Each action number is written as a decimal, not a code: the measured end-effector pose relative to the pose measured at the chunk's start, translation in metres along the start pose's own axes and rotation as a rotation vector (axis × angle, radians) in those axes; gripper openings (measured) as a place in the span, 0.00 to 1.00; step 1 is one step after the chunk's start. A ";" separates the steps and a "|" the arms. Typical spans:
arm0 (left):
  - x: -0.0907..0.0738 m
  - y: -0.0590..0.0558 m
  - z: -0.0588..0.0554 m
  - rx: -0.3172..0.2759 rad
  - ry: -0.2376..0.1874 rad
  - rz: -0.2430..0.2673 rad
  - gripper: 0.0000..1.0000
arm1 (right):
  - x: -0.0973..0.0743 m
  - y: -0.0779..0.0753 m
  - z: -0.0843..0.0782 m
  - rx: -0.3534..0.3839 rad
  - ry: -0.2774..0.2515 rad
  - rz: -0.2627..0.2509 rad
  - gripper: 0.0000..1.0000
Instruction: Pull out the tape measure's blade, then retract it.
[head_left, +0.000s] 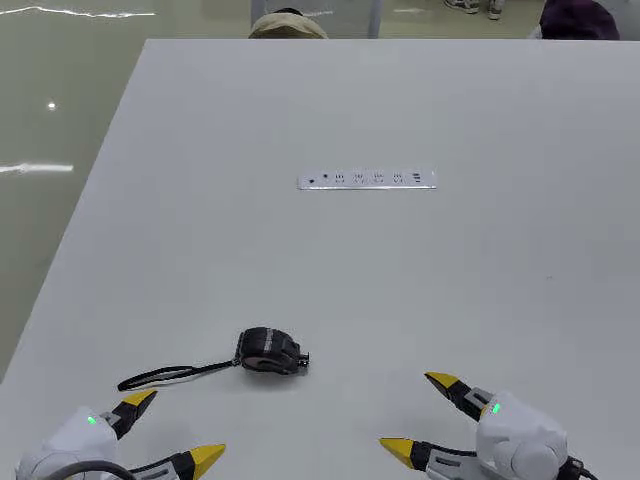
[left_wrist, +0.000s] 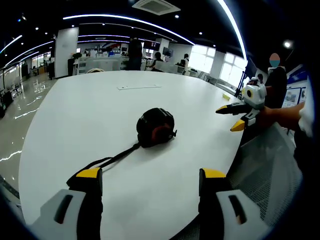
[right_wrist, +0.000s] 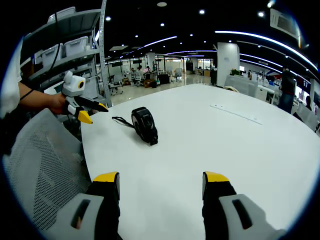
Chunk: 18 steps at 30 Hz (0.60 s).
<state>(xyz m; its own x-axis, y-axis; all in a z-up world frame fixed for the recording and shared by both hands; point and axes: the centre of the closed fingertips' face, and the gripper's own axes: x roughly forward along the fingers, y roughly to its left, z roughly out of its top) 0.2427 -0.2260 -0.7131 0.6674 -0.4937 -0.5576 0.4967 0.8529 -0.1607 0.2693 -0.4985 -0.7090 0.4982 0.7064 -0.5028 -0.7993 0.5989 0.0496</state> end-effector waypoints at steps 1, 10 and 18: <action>0.000 0.000 0.000 0.000 0.001 -0.001 0.77 | 0.000 0.000 -0.001 0.001 0.000 0.000 0.67; 0.004 -0.002 -0.002 0.026 0.020 -0.031 0.77 | 0.002 0.002 -0.002 0.009 -0.001 0.016 0.65; 0.008 -0.001 -0.004 0.079 0.050 -0.062 0.76 | 0.006 0.004 0.000 0.007 -0.008 0.045 0.62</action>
<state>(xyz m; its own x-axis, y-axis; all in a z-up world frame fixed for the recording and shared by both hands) 0.2458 -0.2302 -0.7205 0.6064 -0.5342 -0.5890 0.5798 0.8039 -0.1322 0.2688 -0.4918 -0.7112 0.4646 0.7357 -0.4928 -0.8187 0.5690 0.0776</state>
